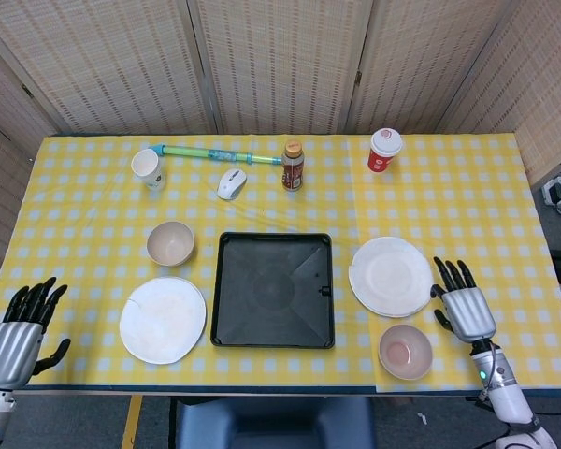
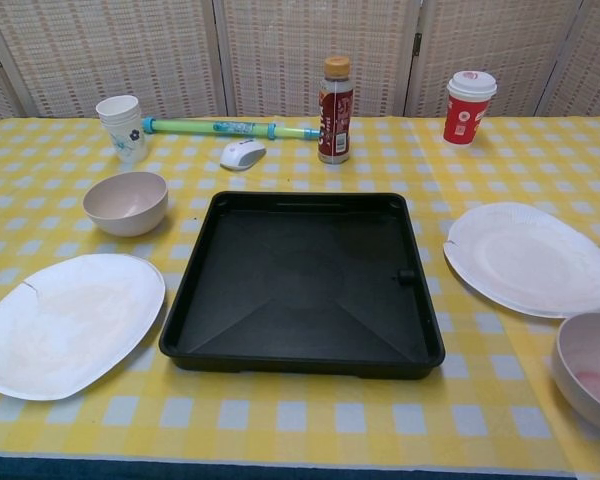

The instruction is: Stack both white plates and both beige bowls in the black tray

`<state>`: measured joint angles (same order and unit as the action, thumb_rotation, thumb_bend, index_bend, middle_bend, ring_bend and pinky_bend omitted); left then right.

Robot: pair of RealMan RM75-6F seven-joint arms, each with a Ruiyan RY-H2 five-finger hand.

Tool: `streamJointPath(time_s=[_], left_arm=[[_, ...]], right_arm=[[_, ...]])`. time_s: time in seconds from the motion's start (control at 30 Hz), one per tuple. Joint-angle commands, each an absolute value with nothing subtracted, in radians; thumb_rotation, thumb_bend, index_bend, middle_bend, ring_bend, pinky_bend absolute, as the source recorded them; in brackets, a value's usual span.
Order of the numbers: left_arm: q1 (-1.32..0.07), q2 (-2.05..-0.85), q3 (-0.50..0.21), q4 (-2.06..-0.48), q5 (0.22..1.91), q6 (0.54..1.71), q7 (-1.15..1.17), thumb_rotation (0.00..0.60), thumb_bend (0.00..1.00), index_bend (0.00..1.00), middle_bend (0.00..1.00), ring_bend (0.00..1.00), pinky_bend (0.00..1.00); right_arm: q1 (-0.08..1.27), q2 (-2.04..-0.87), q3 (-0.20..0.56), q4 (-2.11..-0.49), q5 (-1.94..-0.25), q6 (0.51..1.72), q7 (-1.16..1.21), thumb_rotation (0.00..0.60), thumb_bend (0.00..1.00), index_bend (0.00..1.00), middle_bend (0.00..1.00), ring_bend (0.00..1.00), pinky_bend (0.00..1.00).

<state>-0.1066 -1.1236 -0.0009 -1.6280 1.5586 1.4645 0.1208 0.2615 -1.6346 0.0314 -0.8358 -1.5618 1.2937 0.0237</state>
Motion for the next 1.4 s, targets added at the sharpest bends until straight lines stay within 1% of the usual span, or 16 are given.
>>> streamJointPath(time_s=[0.03, 0.33, 0.83, 1.17, 1.4], left_arm=[[-0.107, -1.122, -0.001, -1.631, 1.554, 1.461, 0.124, 0.600, 0.36, 0.00, 0.00, 0.00, 0.00], [-0.109, -1.117, 0.003, -1.644, 1.545, 1.447, 0.141, 0.600, 0.35, 0.00, 0.00, 0.00, 0.00], [-0.103, -1.113, 0.004, -1.656, 1.542, 1.454, 0.137, 0.600, 0.35, 0.00, 0.00, 0.00, 0.00], [-0.091, -1.110, 0.012, -1.664, 1.560, 1.475, 0.134, 0.600, 0.34, 0.00, 0.00, 0.00, 0.00], [-0.093, -1.110, 0.011, -1.665, 1.559, 1.471, 0.135, 0.600, 0.34, 0.00, 0.00, 0.00, 0.00]], right_arm=[[0.273, -1.656, 0.024, -0.806, -1.569, 1.287, 0.050, 0.600, 0.35, 0.48, 0.04, 0.06, 0.00], [0.290, -1.688, 0.010, -0.779, -1.582, 1.285, 0.091, 0.600, 0.35, 0.48, 0.04, 0.07, 0.00], [0.317, -1.735, 0.014, -0.724, -1.569, 1.261, 0.090, 0.600, 0.36, 0.50, 0.06, 0.08, 0.00], [0.338, -1.758, 0.021, -0.702, -1.561, 1.247, 0.099, 0.600, 0.49, 0.55, 0.09, 0.09, 0.00], [0.337, -1.766, 0.026, -0.692, -1.559, 1.273, 0.122, 0.600, 0.51, 0.60, 0.13, 0.12, 0.00]])
